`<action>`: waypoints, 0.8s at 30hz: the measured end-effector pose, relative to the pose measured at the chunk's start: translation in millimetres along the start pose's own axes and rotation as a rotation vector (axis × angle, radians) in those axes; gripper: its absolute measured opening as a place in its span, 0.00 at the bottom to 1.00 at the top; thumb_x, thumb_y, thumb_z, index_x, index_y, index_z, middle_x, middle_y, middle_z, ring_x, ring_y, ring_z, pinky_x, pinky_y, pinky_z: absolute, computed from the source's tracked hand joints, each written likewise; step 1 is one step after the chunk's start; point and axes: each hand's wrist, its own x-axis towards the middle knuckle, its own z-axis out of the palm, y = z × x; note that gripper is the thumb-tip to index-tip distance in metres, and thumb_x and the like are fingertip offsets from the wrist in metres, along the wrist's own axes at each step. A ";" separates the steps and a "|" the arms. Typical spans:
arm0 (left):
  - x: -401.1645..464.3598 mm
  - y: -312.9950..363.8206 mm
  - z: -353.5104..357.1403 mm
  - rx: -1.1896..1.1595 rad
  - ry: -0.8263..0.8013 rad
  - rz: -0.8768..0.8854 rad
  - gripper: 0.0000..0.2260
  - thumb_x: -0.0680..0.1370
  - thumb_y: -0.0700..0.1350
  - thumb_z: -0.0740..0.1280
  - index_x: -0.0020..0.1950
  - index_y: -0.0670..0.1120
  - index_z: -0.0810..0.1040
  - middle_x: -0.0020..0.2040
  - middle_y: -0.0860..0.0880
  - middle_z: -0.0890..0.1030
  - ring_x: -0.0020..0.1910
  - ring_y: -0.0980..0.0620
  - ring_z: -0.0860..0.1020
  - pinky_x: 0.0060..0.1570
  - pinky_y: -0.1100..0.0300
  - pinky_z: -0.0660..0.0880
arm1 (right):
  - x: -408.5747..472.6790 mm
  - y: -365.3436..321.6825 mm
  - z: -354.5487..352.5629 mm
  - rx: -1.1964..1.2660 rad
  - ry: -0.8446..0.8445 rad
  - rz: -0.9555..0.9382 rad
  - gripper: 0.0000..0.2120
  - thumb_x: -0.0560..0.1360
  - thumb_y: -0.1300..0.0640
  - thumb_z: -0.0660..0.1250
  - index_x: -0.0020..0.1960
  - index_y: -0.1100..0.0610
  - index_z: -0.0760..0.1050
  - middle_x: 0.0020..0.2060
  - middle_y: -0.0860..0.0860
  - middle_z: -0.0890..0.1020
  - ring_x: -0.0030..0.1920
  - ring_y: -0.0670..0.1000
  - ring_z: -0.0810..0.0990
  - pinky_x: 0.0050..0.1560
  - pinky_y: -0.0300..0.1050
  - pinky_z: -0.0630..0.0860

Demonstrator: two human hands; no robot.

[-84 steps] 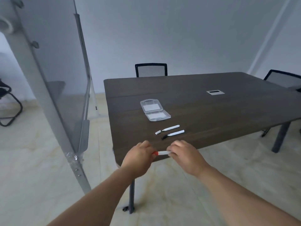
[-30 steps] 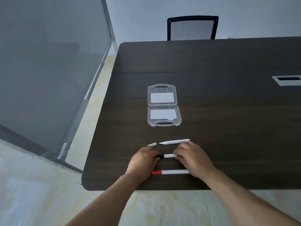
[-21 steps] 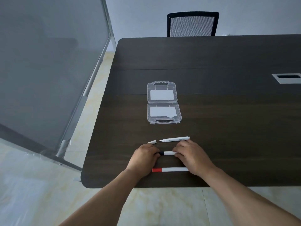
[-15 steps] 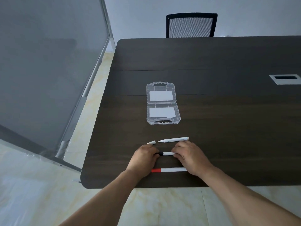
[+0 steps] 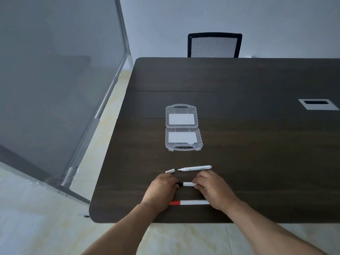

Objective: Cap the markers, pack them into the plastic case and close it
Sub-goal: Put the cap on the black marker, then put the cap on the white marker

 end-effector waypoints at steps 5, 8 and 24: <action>1.2 1.5 -4.2 -0.004 0.036 -0.054 0.15 0.76 0.56 0.61 0.57 0.49 0.76 0.53 0.52 0.78 0.54 0.53 0.74 0.54 0.60 0.72 | 4.8 2.4 -10.5 -0.007 -0.045 0.017 0.14 0.73 0.49 0.69 0.58 0.52 0.78 0.51 0.46 0.80 0.54 0.47 0.74 0.56 0.47 0.73; -1.4 -6.9 -8.0 -0.007 0.170 -0.048 0.13 0.77 0.57 0.62 0.52 0.50 0.78 0.47 0.52 0.79 0.48 0.52 0.76 0.46 0.58 0.75 | 12.0 4.9 -20.5 -0.047 0.045 0.029 0.15 0.73 0.47 0.69 0.57 0.52 0.79 0.50 0.46 0.80 0.52 0.48 0.74 0.54 0.45 0.73; 27.6 -30.5 -19.3 0.036 0.011 -0.047 0.10 0.79 0.51 0.60 0.55 0.50 0.78 0.50 0.50 0.76 0.49 0.50 0.75 0.47 0.55 0.74 | 37.2 11.6 -12.5 -0.127 0.001 0.042 0.10 0.75 0.59 0.67 0.56 0.53 0.79 0.51 0.49 0.80 0.52 0.52 0.74 0.51 0.49 0.74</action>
